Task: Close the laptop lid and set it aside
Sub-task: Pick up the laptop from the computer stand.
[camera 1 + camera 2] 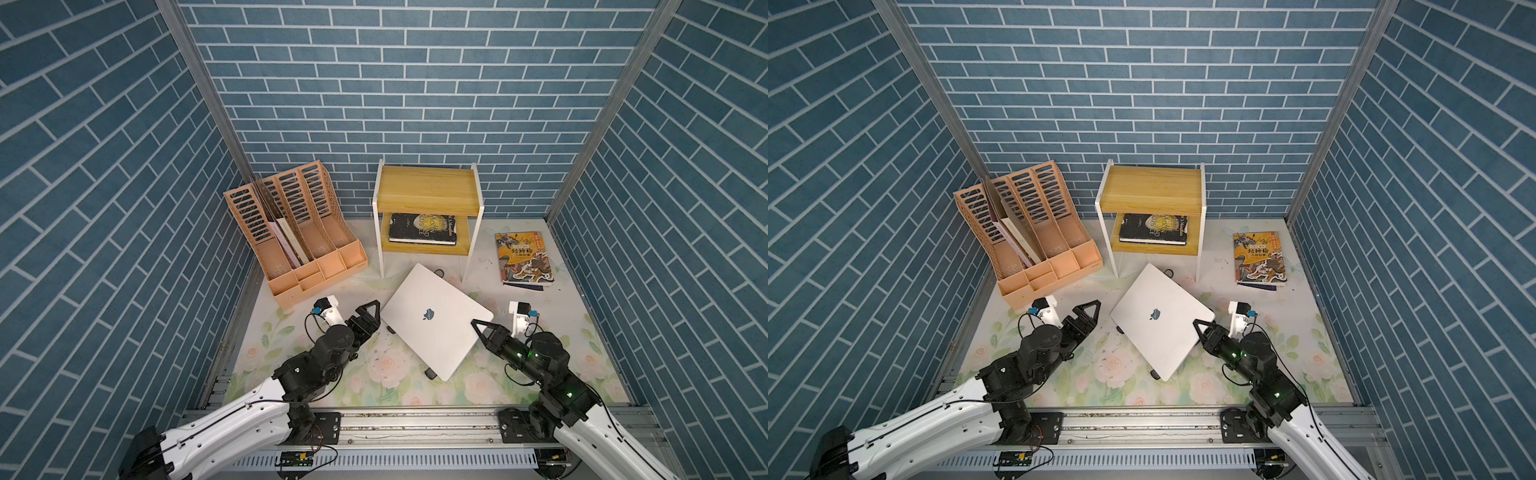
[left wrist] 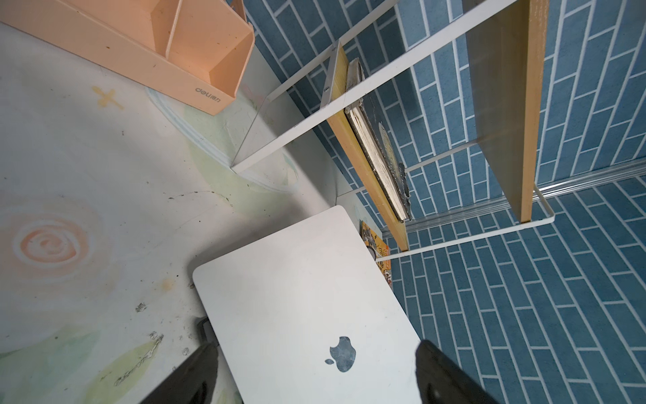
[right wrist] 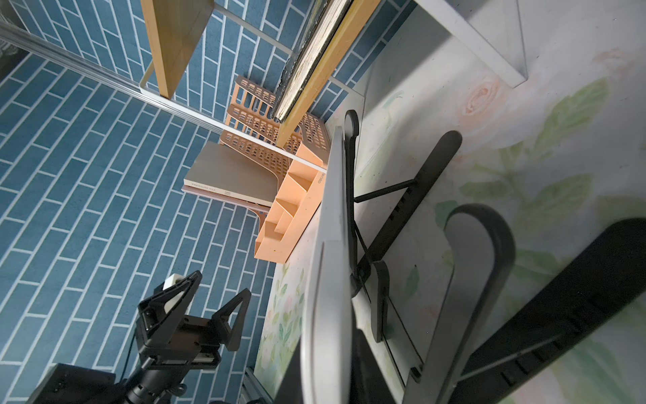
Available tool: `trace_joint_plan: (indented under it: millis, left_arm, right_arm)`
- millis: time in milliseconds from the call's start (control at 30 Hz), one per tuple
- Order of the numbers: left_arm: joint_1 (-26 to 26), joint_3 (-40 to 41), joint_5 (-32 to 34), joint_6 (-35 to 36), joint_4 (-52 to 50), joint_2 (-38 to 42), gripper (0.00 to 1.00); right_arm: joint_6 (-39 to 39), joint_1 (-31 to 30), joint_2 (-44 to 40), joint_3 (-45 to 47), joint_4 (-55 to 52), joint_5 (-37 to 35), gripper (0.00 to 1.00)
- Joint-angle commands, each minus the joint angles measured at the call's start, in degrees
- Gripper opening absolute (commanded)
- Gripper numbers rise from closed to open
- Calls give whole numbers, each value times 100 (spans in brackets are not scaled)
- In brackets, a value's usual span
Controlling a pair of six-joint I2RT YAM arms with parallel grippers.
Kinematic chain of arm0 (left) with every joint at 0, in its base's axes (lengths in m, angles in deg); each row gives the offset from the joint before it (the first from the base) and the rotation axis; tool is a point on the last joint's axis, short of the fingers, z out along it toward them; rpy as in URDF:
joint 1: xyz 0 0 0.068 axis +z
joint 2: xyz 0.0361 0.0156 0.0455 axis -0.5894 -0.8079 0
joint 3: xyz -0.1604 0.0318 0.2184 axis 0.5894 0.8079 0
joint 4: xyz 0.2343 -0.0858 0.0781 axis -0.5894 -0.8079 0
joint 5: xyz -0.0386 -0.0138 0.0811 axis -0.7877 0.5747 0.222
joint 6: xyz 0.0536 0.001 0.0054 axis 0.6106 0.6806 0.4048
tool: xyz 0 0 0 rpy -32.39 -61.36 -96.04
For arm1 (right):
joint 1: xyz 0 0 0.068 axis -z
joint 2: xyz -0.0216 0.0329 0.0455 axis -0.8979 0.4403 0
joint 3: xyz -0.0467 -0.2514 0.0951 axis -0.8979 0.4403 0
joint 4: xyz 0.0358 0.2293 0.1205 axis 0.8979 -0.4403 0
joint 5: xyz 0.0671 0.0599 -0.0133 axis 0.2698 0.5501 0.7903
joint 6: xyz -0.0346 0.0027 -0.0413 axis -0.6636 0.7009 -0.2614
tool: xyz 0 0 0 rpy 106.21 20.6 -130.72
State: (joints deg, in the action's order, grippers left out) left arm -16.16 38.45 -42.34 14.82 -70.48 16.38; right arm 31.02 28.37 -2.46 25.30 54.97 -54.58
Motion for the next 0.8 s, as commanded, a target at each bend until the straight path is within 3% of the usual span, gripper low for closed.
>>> trace_joint_plan:
  millis: [0,433,667,767]
  left_arm:
    - [-29,81,-6,-123,77,37,91]
    - [-29,-156,463,-127,-440,244,91]
    - [-29,-322,768,-108,-852,764,91]
    - [-29,-471,1074,249,-1129,997,91]
  right_arm:
    - [665,9,-285,-394,1595,-129,0]
    - [881,10,-511,-596,1485,-71,0]
    - [860,4,-496,-846,1364,131,0]
    - [829,4,-414,-1013,1227,258,0]
